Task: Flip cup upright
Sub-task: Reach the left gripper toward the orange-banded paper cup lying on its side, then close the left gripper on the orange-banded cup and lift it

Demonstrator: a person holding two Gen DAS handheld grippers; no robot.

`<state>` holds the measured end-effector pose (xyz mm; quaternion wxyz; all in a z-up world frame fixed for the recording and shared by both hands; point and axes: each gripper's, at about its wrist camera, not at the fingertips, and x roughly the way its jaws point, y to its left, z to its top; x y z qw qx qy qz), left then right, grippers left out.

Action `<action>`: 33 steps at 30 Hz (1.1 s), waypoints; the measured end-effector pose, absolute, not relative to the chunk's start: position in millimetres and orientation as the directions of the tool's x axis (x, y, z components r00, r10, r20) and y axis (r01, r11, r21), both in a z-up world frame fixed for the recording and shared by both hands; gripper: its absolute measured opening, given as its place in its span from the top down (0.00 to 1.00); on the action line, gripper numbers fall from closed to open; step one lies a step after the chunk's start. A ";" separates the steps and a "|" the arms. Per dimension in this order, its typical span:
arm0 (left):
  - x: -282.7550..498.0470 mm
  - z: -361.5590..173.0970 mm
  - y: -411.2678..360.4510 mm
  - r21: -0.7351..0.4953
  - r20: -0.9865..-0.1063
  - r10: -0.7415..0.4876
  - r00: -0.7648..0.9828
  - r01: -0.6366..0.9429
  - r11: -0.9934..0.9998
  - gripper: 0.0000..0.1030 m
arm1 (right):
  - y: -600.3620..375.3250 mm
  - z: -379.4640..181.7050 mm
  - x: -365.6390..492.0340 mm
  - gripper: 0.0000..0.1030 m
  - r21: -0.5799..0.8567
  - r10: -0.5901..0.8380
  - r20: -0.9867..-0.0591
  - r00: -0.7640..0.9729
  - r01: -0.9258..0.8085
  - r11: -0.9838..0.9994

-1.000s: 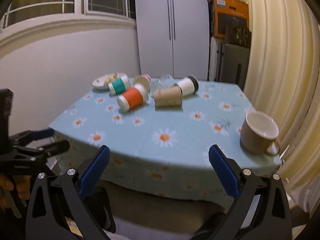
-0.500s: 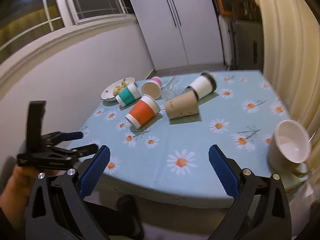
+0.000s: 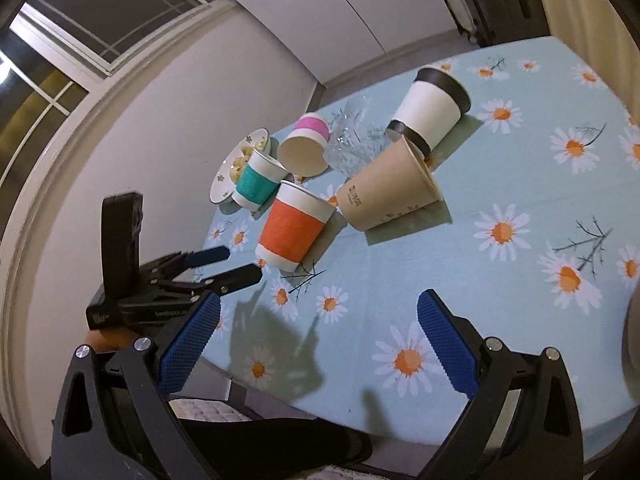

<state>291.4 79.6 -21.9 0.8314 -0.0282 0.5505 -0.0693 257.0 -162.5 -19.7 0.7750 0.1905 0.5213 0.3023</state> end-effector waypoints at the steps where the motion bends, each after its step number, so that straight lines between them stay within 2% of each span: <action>1: 298.2 -24.2 78.9 -0.116 -0.917 -0.142 0.372 0.092 0.989 0.08 | -162.8 -22.5 261.2 0.05 0.622 0.675 -0.689 0.264 -0.262 0.738; 7: 326.3 -36.9 76.3 -0.069 -0.945 -0.103 0.312 0.119 0.990 0.08 | -174.7 -41.6 273.6 0.05 0.671 0.706 -0.673 0.221 -0.221 0.708; 9: 333.1 -41.1 74.3 -0.060 -0.952 -0.098 0.290 0.137 0.989 0.16 | -181.0 -46.2 276.6 0.05 0.699 0.726 -0.657 0.201 -0.197 0.687; 12: 339.5 -47.1 70.7 -0.045 -0.961 -0.084 0.265 0.153 0.987 0.17 | -185.6 -46.5 279.4 0.05 0.711 0.735 -0.649 0.197 -0.188 0.678; 15: 344.7 -51.8 67.1 -0.023 -0.969 -0.064 0.240 0.170 0.985 0.23 | -189.9 -49.0 282.5 0.05 0.717 0.740 -0.648 0.180 -0.183 0.673; 18: 348.7 -57.2 64.9 -0.010 -0.976 -0.045 0.215 0.158 0.987 0.40 | -188.4 -50.3 283.5 0.05 0.722 0.746 -0.645 0.164 -0.187 0.666; 25: 347.9 -57.4 60.4 0.002 -0.978 -0.030 0.208 0.152 0.988 0.41 | -182.8 -48.5 284.8 0.05 0.736 0.759 -0.636 0.136 -0.188 0.651; 33: 329.5 -35.6 70.0 -0.089 -0.971 -0.103 0.214 0.076 0.993 0.41 | -186.0 -40.6 283.2 0.05 0.765 0.789 -0.597 0.144 -0.193 0.614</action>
